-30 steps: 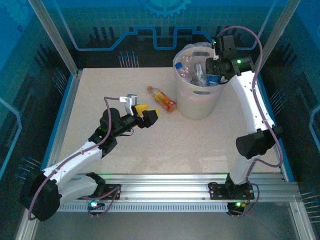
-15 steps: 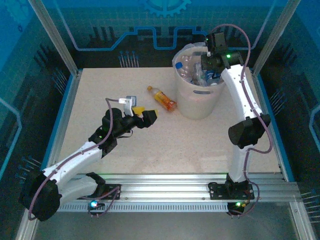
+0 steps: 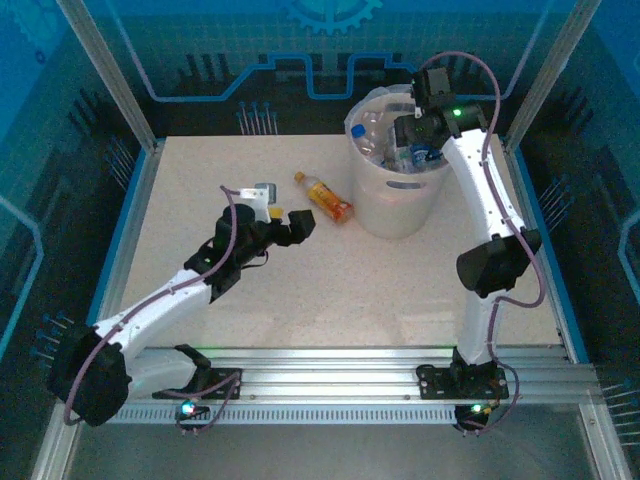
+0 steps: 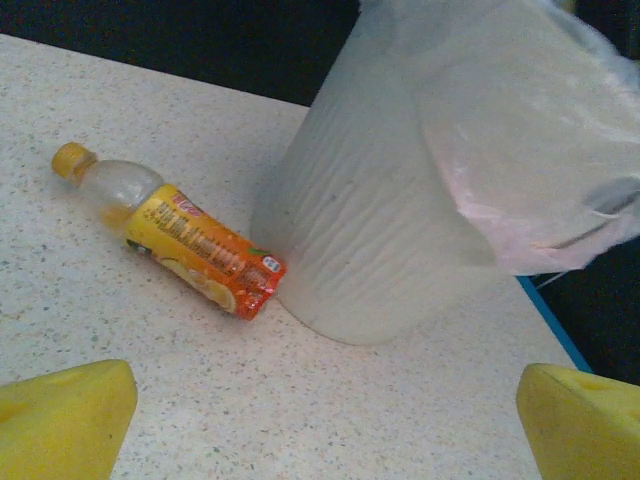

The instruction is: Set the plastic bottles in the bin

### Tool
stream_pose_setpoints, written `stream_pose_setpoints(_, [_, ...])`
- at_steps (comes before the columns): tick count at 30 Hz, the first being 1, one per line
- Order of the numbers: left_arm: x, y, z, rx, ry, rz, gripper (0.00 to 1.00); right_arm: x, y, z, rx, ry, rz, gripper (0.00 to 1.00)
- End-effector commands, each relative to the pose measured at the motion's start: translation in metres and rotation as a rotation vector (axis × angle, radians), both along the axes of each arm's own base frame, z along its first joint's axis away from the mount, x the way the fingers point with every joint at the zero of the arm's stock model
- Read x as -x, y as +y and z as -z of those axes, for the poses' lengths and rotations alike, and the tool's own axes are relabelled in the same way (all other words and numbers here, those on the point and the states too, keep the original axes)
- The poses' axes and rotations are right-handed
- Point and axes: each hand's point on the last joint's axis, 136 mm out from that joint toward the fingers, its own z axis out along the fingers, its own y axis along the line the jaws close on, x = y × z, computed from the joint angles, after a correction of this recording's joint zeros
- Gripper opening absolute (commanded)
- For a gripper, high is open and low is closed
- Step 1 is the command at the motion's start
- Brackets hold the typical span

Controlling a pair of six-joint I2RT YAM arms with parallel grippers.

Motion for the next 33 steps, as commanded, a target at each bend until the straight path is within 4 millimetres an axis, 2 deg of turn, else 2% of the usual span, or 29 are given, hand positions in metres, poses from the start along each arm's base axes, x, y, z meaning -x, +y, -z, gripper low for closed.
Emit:
stream_pose_setpoints(1, [-0.015,0.001,0.002,-0.03,0.02,-0.051,0.99,0.024,0.001,-0.044,-0.029,-0.078,-0.021,0.93])
stream_pose_setpoints(5, [-0.032,-0.001,0.013,-0.04,0.067,-0.095,0.99,0.035,0.0,-0.057,-0.051,-0.101,-0.024,1.0])
stream_pose_setpoints(12, [-0.073,0.003,0.041,-0.033,0.196,-0.21,0.99,0.065,0.001,-0.073,-0.108,-0.135,-0.034,1.0])
stream_pose_setpoints(16, [-0.1,0.004,0.061,-0.03,0.263,-0.254,0.99,0.087,0.001,-0.077,-0.154,-0.165,-0.04,1.0])
stream_pose_setpoints(23, [-0.141,-0.006,0.099,-0.024,0.391,-0.29,0.99,0.117,-0.002,-0.073,-0.209,-0.196,-0.032,1.0])
stream_pose_setpoints(28, [-0.158,-0.01,0.124,-0.042,0.467,-0.327,0.99,0.131,-0.004,-0.072,-0.231,-0.21,-0.027,1.0])
stream_pose_setpoints(33, [-0.166,-0.013,0.146,-0.047,0.539,-0.359,0.99,0.138,-0.005,-0.069,-0.236,-0.208,-0.024,1.0])
